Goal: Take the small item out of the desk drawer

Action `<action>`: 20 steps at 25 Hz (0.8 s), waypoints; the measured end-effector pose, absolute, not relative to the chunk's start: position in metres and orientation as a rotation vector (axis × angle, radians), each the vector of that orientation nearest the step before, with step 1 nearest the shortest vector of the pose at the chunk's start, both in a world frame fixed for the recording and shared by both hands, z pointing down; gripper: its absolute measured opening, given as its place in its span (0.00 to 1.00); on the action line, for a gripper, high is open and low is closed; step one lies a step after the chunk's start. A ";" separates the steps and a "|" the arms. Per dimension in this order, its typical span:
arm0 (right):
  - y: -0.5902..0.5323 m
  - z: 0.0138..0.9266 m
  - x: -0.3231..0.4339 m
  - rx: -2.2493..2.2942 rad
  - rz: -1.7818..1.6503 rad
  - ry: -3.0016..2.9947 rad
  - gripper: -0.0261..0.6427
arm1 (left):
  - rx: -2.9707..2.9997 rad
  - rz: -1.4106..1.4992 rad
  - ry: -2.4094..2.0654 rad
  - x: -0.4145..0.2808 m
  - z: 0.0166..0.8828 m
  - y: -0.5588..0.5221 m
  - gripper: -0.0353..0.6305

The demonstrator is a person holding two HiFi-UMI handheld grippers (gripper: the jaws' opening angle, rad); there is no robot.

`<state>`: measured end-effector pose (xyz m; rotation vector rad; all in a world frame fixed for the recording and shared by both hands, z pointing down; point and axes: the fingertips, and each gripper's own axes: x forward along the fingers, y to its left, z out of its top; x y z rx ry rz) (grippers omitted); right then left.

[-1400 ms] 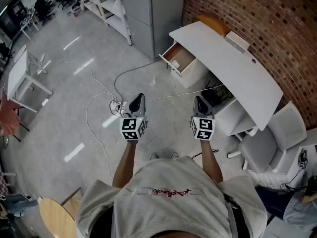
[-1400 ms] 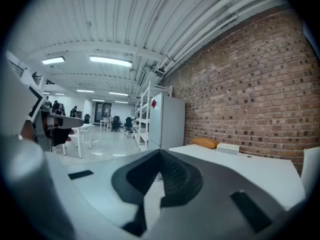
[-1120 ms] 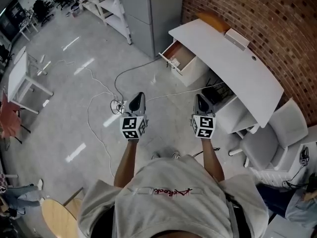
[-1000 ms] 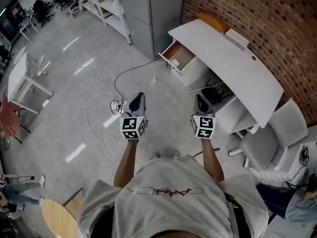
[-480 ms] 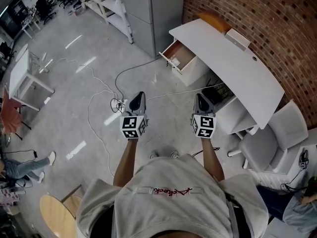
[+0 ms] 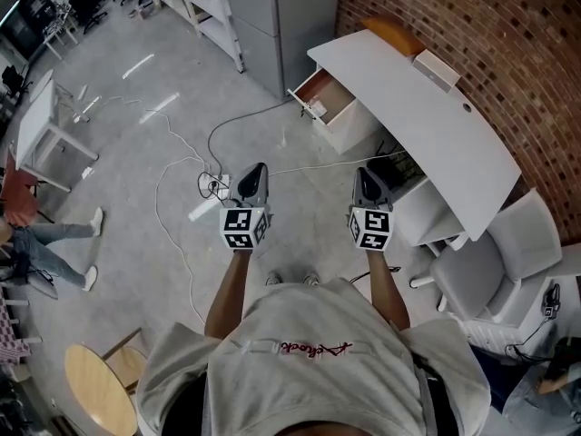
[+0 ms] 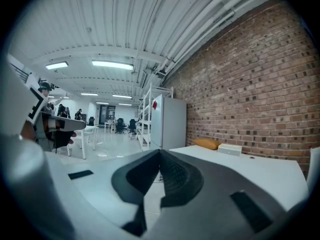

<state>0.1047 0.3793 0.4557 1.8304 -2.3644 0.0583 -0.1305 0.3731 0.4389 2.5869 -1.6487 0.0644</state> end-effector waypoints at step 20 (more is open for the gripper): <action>0.354 0.473 0.141 1.795 0.088 -2.384 0.06 | 2.563 0.080 -1.646 -0.085 0.457 0.350 0.06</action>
